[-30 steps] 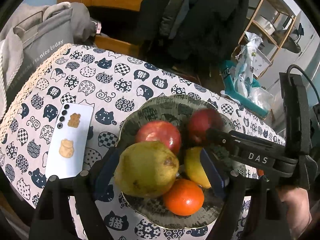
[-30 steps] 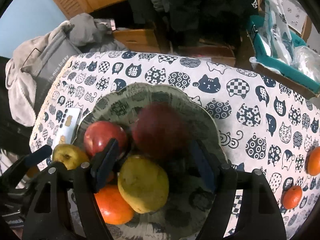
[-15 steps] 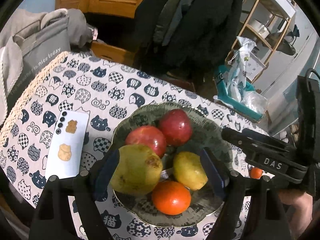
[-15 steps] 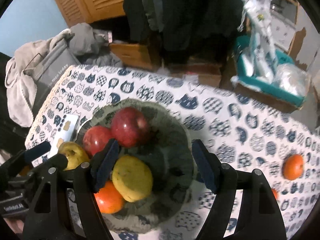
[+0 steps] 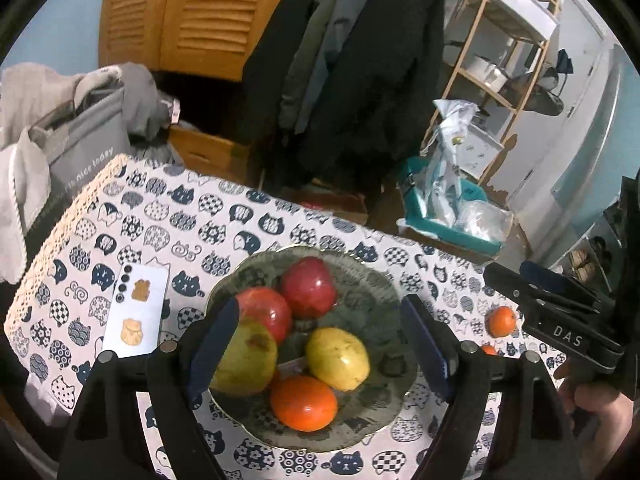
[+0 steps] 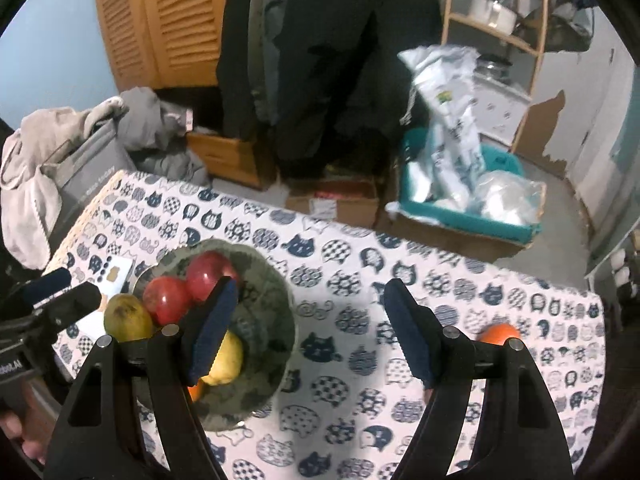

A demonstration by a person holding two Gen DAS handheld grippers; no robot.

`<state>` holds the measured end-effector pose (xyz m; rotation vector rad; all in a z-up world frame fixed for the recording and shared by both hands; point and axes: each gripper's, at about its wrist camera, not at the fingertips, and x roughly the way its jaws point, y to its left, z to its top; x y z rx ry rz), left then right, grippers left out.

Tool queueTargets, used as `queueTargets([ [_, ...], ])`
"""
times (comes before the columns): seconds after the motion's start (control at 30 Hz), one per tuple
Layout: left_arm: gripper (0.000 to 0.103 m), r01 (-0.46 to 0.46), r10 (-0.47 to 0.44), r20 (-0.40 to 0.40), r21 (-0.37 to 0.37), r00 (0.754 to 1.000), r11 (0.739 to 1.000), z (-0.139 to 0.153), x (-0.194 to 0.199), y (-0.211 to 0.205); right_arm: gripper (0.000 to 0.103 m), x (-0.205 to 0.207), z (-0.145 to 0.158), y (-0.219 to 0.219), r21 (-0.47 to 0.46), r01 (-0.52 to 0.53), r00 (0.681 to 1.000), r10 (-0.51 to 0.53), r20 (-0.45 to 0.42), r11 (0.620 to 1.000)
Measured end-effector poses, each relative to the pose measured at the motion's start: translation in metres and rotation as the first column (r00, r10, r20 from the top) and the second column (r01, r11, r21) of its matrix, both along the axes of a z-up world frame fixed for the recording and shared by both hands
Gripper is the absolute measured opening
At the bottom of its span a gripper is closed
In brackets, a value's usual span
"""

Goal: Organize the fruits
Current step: 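Lift both tools away from the bowl toward the two mandarins on the cloth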

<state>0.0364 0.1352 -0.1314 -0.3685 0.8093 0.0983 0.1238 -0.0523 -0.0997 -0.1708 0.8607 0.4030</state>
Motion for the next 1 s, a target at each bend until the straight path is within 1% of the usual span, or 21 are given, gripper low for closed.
queueTargets([
  [0.13,0.085,0.013,-0.014,0.028,0.024,1.0,1.0,0.014,-0.003,-0.01,0.076,-0.009,0.017,-0.014,0.003,0.014,0.999,-0.014,0.048,1.0],
  [0.2,0.087,0.018,-0.02,0.043,0.043,0.999,0.999,0.021,-0.005,-0.017,0.076,-0.014,0.026,-0.022,0.006,0.022,0.997,-0.022,0.07,1.0],
  [0.3,0.087,0.031,-0.035,0.063,0.062,0.997,0.998,0.032,-0.007,-0.028,0.077,-0.02,0.036,-0.033,0.01,0.035,0.995,-0.036,0.097,0.999],
  [0.43,0.088,0.05,-0.056,0.082,0.074,0.995,0.996,0.042,-0.009,-0.039,0.079,-0.027,0.048,-0.047,0.012,0.055,0.989,-0.056,0.134,0.998],
  [0.57,0.09,0.062,-0.073,0.103,0.101,0.992,0.993,0.054,-0.011,-0.054,0.08,-0.035,0.058,-0.063,0.012,0.075,0.983,-0.075,0.167,0.997],
  [0.6,0.092,0.064,-0.076,0.108,0.107,0.991,0.992,0.056,-0.012,-0.058,0.08,-0.037,0.061,-0.068,0.015,0.081,0.981,-0.083,0.175,0.997],
  [0.67,0.095,0.071,-0.085,0.117,0.118,0.989,0.99,0.061,-0.013,-0.064,0.082,-0.04,0.065,-0.077,0.023,0.093,0.978,-0.096,0.185,0.995],
  [0.77,0.096,0.085,-0.102,0.129,0.135,0.986,0.987,0.068,-0.014,-0.076,0.083,-0.043,0.069,-0.09,0.026,0.114,0.974,-0.117,0.194,0.993],
  [0.87,0.101,0.099,-0.12,0.139,0.148,0.983,0.984,0.075,-0.014,-0.086,0.084,-0.046,0.071,-0.103,0.026,0.131,0.971,-0.133,0.199,0.991],
  [1.0,0.101,0.126,-0.148,0.149,0.15,0.978,0.981,0.081,-0.013,-0.1,0.085,-0.052,0.076,-0.124,0.03,0.16,0.965,-0.162,0.205,0.987],
])
